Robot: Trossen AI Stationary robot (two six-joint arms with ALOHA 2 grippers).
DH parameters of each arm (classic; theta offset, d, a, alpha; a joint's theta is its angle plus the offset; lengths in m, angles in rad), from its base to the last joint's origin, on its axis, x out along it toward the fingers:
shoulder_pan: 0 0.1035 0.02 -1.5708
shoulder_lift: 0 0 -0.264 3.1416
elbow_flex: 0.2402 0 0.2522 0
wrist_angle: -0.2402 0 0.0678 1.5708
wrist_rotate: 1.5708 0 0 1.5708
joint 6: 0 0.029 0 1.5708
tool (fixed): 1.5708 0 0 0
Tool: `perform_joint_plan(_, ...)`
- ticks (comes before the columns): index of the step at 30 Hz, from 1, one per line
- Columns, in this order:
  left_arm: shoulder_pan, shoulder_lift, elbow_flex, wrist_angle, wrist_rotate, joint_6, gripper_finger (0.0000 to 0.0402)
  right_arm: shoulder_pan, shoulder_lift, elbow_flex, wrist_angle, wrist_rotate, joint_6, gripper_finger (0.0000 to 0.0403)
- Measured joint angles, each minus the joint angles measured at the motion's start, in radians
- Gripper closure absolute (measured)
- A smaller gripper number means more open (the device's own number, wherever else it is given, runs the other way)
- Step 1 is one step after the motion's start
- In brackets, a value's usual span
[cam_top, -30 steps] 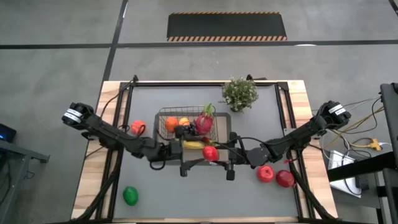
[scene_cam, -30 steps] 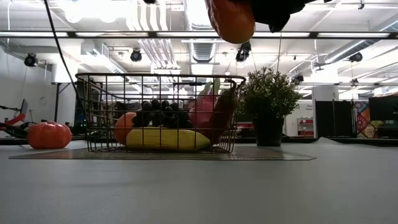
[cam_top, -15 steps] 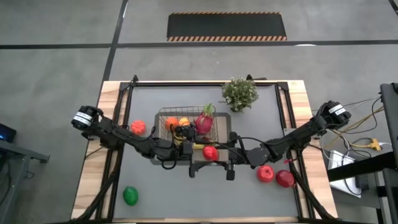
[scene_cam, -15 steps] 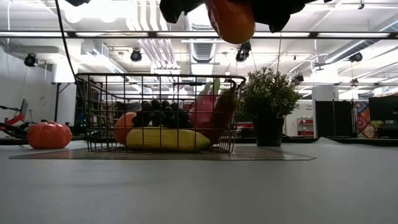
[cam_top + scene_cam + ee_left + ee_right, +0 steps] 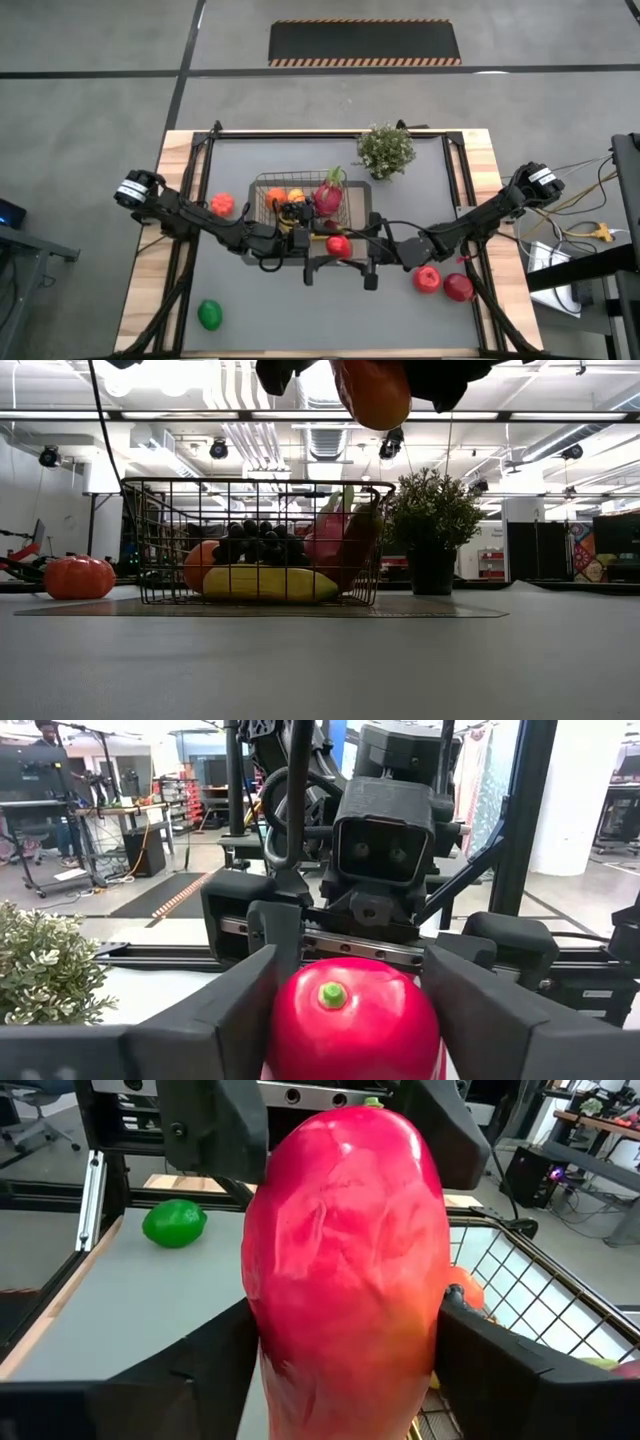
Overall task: Build produce basket
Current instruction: Put the mango into the wire basket
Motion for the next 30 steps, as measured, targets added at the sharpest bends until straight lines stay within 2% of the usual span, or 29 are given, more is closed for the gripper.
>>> perform_joint_plan(9,0.000,0.000,-0.003,-0.003,-0.007,0.000,0.0199,0.000,0.000,0.000,0.000,0.001,0.009,0.0046)
perform_joint_plan(15,-0.002,-0.021,-0.003,-0.064,-0.025,-0.024,0.0201,0.000,-0.029,0.000,-0.030,0.000,0.014,0.0034)
perform_joint_plan(20,-0.010,-0.089,-0.005,-0.186,-0.116,-0.051,0.0201,0.000,-0.110,0.000,-0.164,0.001,0.101,0.0034)
perform_joint_plan(24,-0.010,-0.152,-0.006,-0.355,-0.245,-0.109,0.0201,0.000,-0.152,0.001,-0.242,0.002,0.158,0.0033)
perform_joint_plan(30,-0.021,-0.253,-0.015,-0.661,-0.396,-0.314,0.0201,0.002,-0.156,0.001,-0.258,0.002,0.166,0.0033)
